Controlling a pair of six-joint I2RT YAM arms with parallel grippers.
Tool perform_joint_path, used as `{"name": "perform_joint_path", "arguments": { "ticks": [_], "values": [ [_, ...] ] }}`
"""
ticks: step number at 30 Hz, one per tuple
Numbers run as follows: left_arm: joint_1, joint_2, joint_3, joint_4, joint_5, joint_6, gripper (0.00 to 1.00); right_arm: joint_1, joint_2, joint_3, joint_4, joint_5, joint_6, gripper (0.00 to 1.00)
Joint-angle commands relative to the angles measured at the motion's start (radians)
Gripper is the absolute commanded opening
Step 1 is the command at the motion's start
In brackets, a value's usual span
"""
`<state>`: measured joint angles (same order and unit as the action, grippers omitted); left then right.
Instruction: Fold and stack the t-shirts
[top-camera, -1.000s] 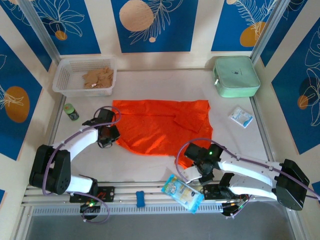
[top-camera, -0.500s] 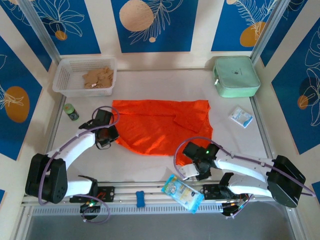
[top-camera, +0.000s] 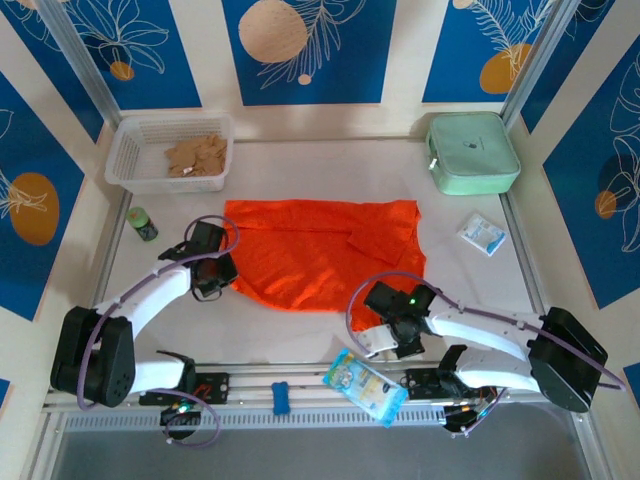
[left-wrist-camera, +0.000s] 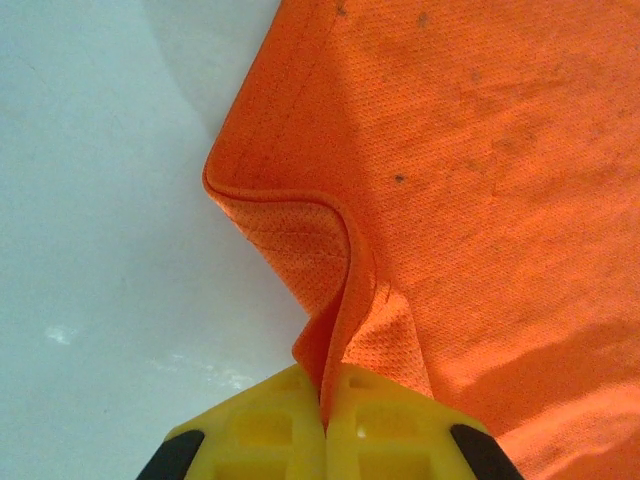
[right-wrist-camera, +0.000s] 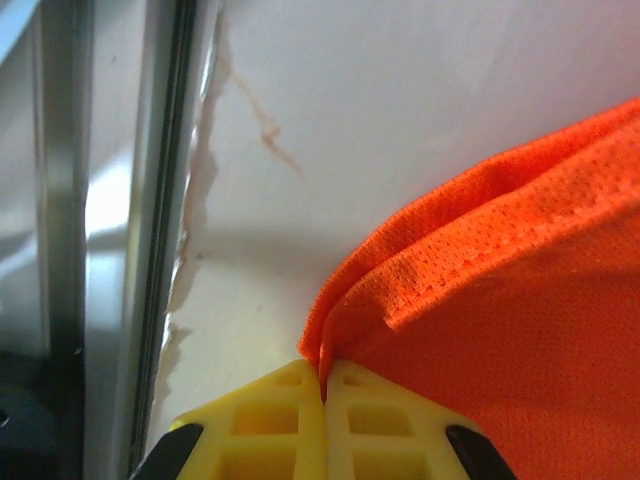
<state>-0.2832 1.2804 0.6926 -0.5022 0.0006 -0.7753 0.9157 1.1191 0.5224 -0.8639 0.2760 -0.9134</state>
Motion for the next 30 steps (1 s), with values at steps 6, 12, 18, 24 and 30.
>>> {"name": "perform_joint_path", "arguments": {
  "ticks": [6,12,18,24,30],
  "values": [
    [0.003,-0.062,-0.010,-0.070,-0.011,0.023,0.00,-0.021,-0.192,0.095,-0.160,0.045,0.014,0.00],
    [0.002,-0.090,-0.010,-0.119,-0.039,0.015,0.00,-0.080,-0.258,0.116,-0.063,0.095,-0.001,0.00],
    [0.003,-0.089,0.043,-0.168,-0.076,0.024,0.00,-0.163,-0.204,0.204,0.043,0.120,-0.041,0.00],
    [0.004,-0.050,0.142,-0.199,-0.115,0.053,0.00,-0.263,-0.125,0.290,0.133,0.112,-0.103,0.00],
    [0.004,0.043,0.237,-0.196,-0.097,0.072,0.00,-0.333,-0.055,0.344,0.207,0.093,-0.139,0.00]
  ]
}}
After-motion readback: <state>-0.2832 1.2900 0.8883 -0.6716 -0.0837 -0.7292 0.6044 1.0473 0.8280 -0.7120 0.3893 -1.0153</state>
